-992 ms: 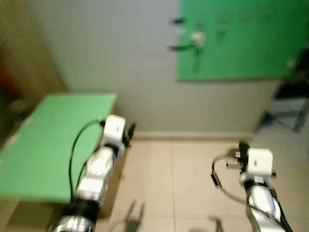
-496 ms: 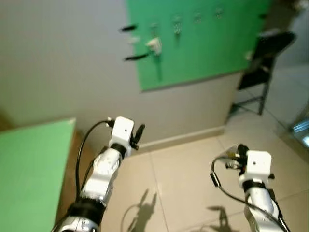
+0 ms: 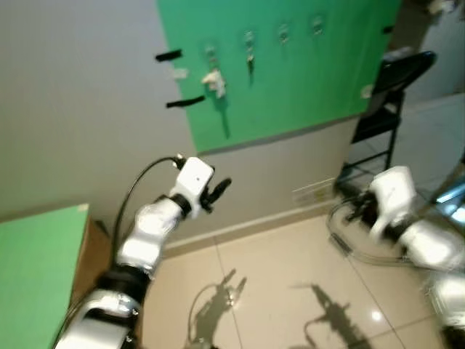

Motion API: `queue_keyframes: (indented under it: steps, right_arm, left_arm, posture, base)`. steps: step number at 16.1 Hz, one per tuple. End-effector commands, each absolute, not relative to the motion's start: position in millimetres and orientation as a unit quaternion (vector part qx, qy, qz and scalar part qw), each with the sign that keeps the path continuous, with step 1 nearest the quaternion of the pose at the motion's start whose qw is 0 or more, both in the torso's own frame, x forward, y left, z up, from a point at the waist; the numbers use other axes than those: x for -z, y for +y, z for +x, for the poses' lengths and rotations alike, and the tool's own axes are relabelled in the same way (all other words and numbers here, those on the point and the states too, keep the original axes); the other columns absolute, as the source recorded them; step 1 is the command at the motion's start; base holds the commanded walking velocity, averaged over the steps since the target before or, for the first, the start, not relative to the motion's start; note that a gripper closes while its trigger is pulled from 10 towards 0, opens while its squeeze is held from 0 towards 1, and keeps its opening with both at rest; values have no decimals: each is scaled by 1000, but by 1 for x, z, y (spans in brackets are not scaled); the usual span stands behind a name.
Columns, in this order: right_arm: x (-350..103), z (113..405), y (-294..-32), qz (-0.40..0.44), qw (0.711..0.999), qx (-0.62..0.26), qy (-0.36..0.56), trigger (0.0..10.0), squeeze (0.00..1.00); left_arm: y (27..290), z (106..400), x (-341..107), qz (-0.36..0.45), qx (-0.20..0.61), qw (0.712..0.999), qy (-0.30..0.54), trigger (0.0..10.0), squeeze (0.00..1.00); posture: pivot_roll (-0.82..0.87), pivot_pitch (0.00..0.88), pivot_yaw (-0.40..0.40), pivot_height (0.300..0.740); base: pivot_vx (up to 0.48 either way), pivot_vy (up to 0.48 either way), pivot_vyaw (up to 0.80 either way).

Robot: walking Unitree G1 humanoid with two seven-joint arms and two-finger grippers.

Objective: Hang keys on a hook

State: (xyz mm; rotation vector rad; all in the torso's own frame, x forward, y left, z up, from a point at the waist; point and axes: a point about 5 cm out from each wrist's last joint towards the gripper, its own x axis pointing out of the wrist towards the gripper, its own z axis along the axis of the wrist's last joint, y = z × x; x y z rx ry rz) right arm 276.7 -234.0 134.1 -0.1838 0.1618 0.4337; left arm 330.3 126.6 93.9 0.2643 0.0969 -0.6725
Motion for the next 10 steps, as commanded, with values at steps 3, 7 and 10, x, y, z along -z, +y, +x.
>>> queue_keyframes:
  steps: [3,7,10]
  right_arm:
    - [-159,280,-233,-46,941,-315,112,10000,0]
    - [-190,272,-204,76,866,-472,143,10000,0]
    - [-196,275,-196,94,857,-487,136,10000,0]
  left_arm:
    - [127,342,-115,167,398,901,35,10000,0]
    - [122,341,-139,139,487,862,14,10000,0]
    - [117,334,-135,86,522,848,29,10000,0]
  posture:
    - [-195,0,64,728]
    - [-196,0,35,728]
    - [-194,0,34,728]
  base:
    - [0,0,0]
    - [0,0,0]
    - [0,0,0]
